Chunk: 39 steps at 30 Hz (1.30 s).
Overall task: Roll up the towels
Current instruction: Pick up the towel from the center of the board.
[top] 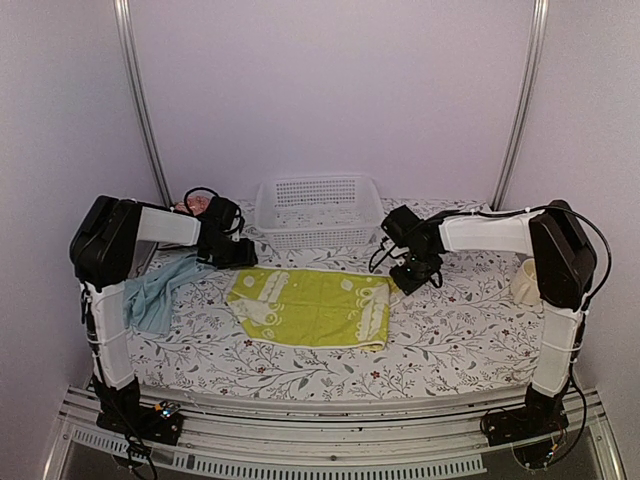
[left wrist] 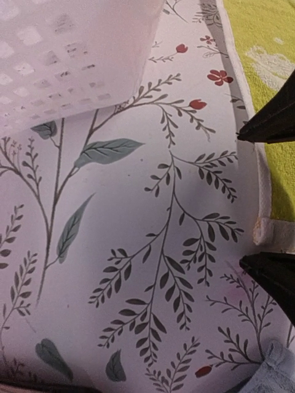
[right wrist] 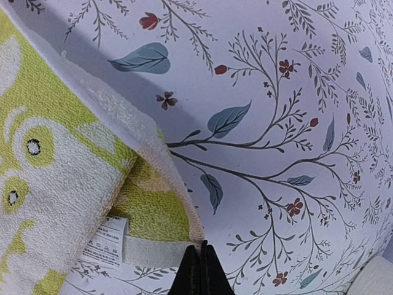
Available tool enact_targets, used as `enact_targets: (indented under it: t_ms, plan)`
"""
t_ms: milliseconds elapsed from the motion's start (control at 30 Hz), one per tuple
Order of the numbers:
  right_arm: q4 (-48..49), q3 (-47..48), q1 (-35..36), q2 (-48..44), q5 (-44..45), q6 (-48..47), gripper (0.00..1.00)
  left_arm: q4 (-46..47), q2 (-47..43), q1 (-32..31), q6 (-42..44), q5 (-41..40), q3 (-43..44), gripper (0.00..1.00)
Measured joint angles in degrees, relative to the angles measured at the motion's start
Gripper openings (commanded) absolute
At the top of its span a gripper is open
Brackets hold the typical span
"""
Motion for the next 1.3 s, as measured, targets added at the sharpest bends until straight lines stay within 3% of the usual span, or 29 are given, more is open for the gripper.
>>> enact_targets:
  t_ms: [400, 633, 867, 1033, 1100, 1300]
  plan:
    - [-0.02, -0.04, 0.00, -1.33, -0.24, -0.15, 0.02, 0.46, 0.37, 0.15, 0.66, -0.72, -0.11, 0.45]
    - [-0.02, -0.04, 0.00, -1.36, -0.35, -0.26, 0.02, 0.63, -0.52, 0.20, 0.96, -2.14, -1.64, 0.32]
    - [-0.02, -0.04, 0.00, -1.36, -0.35, -0.42, 0.02, 0.48, -1.11, 0.42, 1.09, -4.22, -2.71, 0.08]
    - [0.02, -0.04, 0.00, -1.36, -0.33, -0.46, 0.02, 0.44, -1.11, 0.61, 1.09, -3.98, -2.69, 0.05]
    - [0.02, -0.04, 0.00, -1.36, -0.33, -0.48, 0.02, 0.44, -1.01, 0.61, 1.09, -3.43, -2.56, 0.00]
    - [0.09, -0.04, 0.00, -1.36, -0.33, -0.63, 0.02, 1.44, -0.68, 0.68, -0.02, -0.90, -2.19, 0.00]
